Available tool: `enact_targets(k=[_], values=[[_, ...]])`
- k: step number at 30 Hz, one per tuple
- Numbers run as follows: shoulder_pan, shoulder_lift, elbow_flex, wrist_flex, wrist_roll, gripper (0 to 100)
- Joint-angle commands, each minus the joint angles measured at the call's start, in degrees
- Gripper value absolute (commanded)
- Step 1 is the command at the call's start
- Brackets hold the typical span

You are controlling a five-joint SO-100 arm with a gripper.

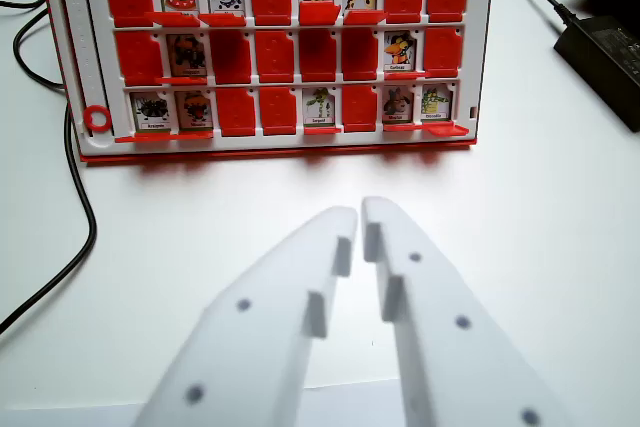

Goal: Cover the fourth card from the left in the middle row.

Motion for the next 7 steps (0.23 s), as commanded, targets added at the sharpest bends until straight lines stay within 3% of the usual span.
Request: enact_targets(k=[1, 7], values=[[0.18, 1.67, -1.14, 1.14, 0.88, 0], [0.09, 0.35, -1.76, -0.09, 0.53, 0]])
